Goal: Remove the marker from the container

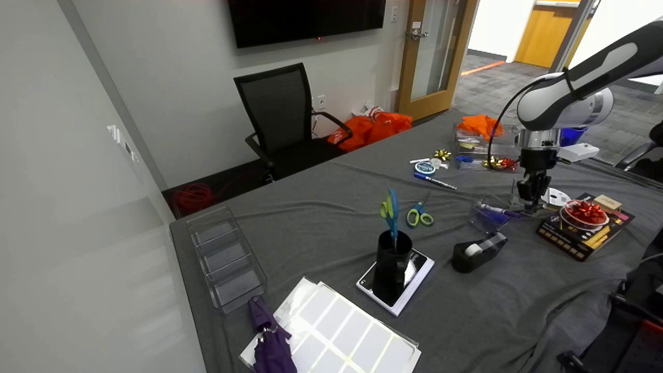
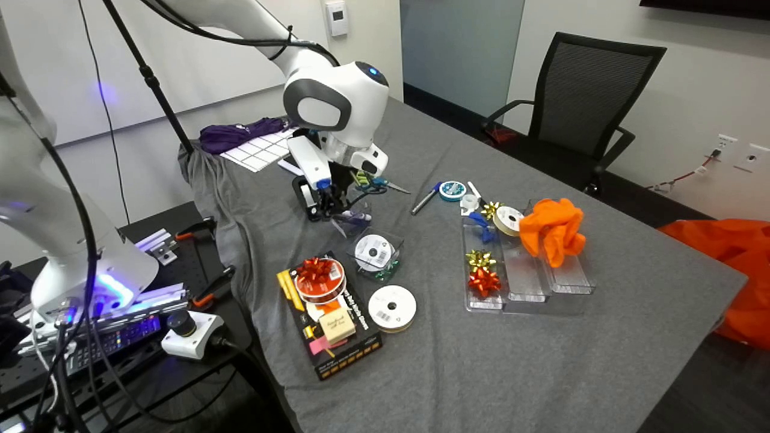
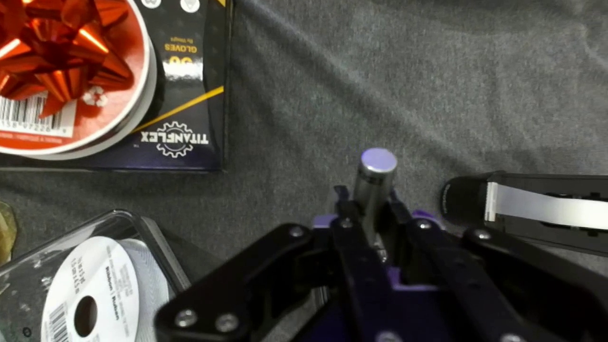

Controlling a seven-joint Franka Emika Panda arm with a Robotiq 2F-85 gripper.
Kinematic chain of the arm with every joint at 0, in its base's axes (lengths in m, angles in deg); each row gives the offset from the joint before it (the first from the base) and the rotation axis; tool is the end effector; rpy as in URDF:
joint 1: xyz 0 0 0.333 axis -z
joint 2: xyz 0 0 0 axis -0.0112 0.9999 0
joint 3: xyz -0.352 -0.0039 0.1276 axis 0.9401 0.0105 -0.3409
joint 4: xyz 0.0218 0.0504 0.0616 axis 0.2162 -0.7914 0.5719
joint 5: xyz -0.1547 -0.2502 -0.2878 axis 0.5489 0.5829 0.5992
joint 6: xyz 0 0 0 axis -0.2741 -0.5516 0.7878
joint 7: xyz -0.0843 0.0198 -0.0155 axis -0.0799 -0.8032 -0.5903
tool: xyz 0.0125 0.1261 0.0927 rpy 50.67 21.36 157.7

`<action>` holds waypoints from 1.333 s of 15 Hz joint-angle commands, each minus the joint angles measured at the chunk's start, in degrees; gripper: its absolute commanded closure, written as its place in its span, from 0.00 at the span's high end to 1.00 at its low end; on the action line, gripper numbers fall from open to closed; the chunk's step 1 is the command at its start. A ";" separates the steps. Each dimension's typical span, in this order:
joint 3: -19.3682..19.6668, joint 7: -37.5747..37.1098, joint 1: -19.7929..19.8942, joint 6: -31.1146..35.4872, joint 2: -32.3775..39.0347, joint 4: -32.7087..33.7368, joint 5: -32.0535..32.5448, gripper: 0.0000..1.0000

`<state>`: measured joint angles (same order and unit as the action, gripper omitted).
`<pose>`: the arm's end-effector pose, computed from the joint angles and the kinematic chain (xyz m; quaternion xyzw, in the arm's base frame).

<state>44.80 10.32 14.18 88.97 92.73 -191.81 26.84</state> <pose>0.5143 -0.1847 0.1967 -0.9784 0.0106 0.1803 0.1004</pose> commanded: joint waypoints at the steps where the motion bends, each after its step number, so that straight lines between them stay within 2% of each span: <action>1: -1.52 2.33 1.65 -2.71 -3.12 -0.70 -2.35 0.04; 10: -0.61 0.31 0.57 -9.39 -7.34 -0.25 -1.65 0.04; 14: -0.91 0.16 0.64 -10.53 -9.31 0.97 -6.28 0.04; 20: -1.57 -6.21 -0.79 -7.94 -7.77 8.18 -15.96 0.04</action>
<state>43.89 6.68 13.63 80.08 83.67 -187.21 14.94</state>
